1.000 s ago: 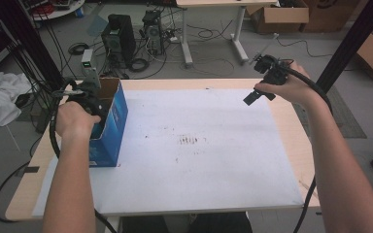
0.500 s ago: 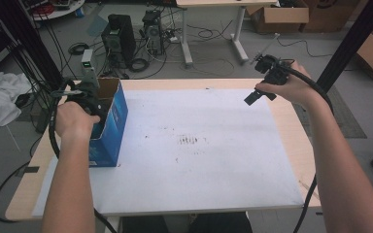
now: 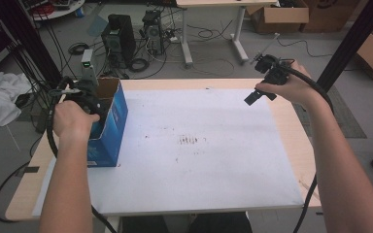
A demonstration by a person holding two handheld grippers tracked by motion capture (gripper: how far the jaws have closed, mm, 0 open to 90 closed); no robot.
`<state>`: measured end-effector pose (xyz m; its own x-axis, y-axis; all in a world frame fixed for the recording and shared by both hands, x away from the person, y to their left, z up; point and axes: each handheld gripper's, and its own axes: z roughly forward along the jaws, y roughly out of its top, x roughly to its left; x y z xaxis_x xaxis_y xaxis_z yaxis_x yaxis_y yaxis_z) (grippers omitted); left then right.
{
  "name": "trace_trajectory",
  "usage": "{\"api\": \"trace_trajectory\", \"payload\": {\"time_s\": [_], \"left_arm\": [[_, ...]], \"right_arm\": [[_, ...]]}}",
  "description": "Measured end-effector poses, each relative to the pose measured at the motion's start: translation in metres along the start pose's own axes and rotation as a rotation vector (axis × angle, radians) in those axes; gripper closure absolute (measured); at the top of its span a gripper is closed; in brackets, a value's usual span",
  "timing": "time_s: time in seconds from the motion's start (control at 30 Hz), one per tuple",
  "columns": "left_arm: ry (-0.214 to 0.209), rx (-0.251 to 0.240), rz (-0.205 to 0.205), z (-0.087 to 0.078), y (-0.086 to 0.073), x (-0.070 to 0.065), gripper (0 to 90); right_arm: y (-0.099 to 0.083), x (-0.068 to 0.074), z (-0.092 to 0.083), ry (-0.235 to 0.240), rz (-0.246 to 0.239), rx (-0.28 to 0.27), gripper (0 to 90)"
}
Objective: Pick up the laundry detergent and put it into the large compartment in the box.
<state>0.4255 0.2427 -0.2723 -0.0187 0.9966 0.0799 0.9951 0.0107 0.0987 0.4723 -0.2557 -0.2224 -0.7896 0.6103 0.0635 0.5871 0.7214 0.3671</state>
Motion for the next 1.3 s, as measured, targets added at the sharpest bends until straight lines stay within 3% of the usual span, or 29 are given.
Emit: {"api": "trace_trajectory", "payload": {"time_s": [0.27, 0.47, 0.7, 0.9, 1.1, 1.3], "left_arm": [[-0.004, 0.003, 0.017, -0.001, -0.001, -0.001, 28.6], [0.023, -0.016, 0.037, -0.007, -0.001, -0.003, 24.7], [-0.004, -0.053, 0.076, -0.025, -0.004, -0.004, 20.4], [0.005, -0.074, 0.121, -0.045, -0.005, -0.005, 18.6], [-0.024, -0.115, 0.197, -0.069, -0.010, -0.012, 17.6], [-0.048, -0.130, 0.314, -0.080, -0.014, -0.033, 17.4]], "right_arm": [[0.000, 0.001, -0.002, -0.002, -0.004, 0.000, 23.8], [-0.003, -0.001, -0.003, 0.001, 0.004, 0.000, 23.9], [-0.004, -0.003, -0.003, 0.002, 0.007, 0.001, 23.9], [-0.003, -0.002, -0.003, 0.004, 0.005, -0.003, 23.9], [-0.004, -0.003, -0.005, 0.005, 0.011, -0.006, 23.9], [-0.006, -0.003, -0.004, 0.006, 0.014, -0.001, 24.1]]}}
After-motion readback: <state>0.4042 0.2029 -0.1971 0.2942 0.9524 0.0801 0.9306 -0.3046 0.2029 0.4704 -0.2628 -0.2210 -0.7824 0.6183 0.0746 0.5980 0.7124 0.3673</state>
